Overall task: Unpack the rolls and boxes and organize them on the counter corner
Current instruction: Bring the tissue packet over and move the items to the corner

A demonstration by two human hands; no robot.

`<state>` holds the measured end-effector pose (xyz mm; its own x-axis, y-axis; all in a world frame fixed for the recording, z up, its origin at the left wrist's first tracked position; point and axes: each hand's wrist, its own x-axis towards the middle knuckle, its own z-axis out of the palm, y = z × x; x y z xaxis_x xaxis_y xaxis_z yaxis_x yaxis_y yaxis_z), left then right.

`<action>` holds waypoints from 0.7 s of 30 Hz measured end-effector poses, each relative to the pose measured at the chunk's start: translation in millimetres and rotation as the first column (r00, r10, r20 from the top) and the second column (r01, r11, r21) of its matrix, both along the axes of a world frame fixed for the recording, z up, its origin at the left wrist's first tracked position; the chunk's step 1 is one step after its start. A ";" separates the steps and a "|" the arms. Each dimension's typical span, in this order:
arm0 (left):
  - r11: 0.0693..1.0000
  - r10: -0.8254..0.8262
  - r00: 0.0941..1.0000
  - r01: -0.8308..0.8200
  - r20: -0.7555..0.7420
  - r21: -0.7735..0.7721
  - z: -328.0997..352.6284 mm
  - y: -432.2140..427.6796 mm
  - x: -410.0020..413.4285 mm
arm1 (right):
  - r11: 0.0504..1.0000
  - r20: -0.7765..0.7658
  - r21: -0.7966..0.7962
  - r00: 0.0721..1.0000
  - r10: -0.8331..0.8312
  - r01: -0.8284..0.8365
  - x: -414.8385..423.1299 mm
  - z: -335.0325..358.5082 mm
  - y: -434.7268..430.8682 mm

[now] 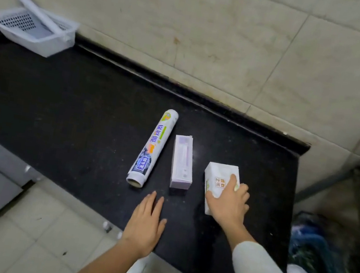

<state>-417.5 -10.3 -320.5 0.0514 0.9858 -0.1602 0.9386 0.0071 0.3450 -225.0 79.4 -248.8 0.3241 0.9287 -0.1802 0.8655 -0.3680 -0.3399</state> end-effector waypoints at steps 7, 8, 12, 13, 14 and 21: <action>0.999 -0.007 1.000 0.007 -0.009 -0.041 -3.9 -1.5 -1.7 | 0.999 0.114 -0.022 0.993 -0.027 0.030 -8.5 -0.6 4.1; 0.999 -0.014 1.000 0.013 -0.013 -0.052 -3.3 -1.0 -1.8 | 1.000 0.139 -0.001 0.990 -0.009 0.009 -10.3 1.4 5.2; 0.995 -0.035 0.999 0.032 -0.021 -0.099 6.5 4.3 -4.2 | 0.988 0.135 0.115 0.987 0.084 -0.100 -31.3 12.2 17.1; 0.995 -0.048 0.999 0.046 -0.023 -0.091 10.7 7.2 -5.4 | 0.983 0.104 0.137 0.988 0.112 -0.125 -39.2 14.9 22.1; 0.996 -0.064 0.998 0.063 -0.027 -0.060 16.0 10.3 -7.4 | 0.977 0.076 0.150 0.987 0.142 -0.152 -47.4 17.2 27.2; 0.954 0.168 0.984 -0.179 0.062 0.242 57.3 65.2 -36.2 | 0.969 -0.026 0.021 0.969 0.245 -0.245 -94.2 13.3 56.2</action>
